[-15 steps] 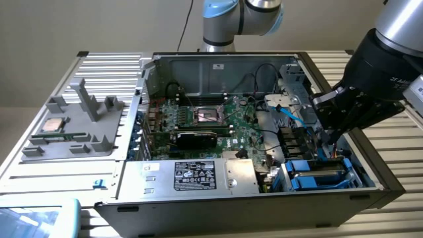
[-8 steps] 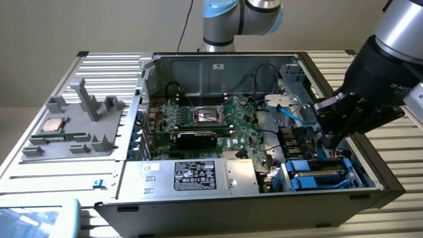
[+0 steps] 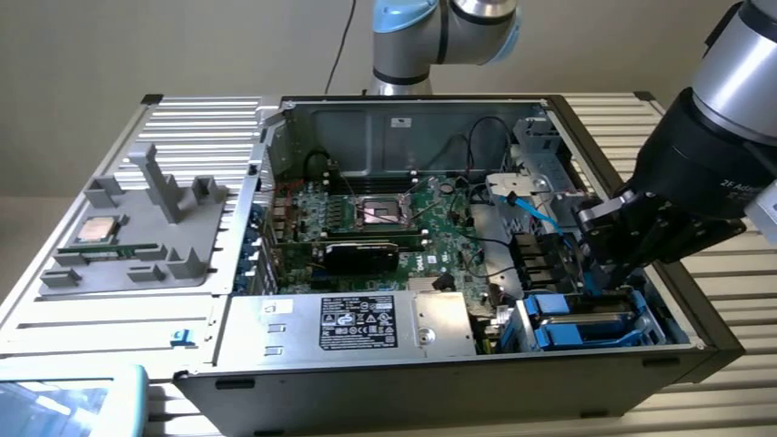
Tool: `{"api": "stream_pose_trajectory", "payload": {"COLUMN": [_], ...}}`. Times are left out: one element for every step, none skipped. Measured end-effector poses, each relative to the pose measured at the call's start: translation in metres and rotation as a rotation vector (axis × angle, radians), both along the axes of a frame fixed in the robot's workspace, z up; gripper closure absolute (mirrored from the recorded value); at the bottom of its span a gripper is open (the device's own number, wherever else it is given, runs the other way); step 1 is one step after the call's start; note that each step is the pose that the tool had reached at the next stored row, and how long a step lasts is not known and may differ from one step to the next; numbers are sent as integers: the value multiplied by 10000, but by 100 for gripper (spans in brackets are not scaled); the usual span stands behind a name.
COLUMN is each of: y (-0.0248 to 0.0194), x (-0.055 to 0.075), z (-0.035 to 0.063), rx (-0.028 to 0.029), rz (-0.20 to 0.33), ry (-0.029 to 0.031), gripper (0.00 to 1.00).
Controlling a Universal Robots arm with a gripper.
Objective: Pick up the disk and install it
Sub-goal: 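Insert the second disk wire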
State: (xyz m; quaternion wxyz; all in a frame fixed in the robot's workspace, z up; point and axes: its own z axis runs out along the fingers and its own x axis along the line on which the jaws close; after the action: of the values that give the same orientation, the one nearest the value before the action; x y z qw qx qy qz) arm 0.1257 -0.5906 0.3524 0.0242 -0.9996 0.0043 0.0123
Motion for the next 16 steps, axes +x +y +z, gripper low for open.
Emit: {"api": "stream_pose_trajectory", "payload": {"y": [0, 0, 0, -1, -5, -14, -22, -30, -43, -51, -53, -53, -54, -54, -54, -54], "x": [-15, -26, -41, -45, -45, -45, -46, -46, -46, -46, -46, -46, -47, -47, -49, -51], "z": [-11, -16, -22, -27, -30, -33, -37, -40, -42, -47, -54, -59, -64, -71, -76, -80], "rx": [-1, -2, -1, 1, -2, -1, 0, 0, -3, 1, 2, 0, -2, -2, -1, -1], "rz": [0, 0, 0, -1, 0, 1, 0, 0, 0, -1, -1, -1, -1, 0, 0, 0], "ry": [-1, -1, -1, 0, -1, 0, -1, -1, 0, 0, -1, 0, 0, 0, 0, 0], "gripper": [89, 89, 89, 89, 89, 89, 89, 89, 89, 89, 89, 89, 89, 89, 89, 89]}}
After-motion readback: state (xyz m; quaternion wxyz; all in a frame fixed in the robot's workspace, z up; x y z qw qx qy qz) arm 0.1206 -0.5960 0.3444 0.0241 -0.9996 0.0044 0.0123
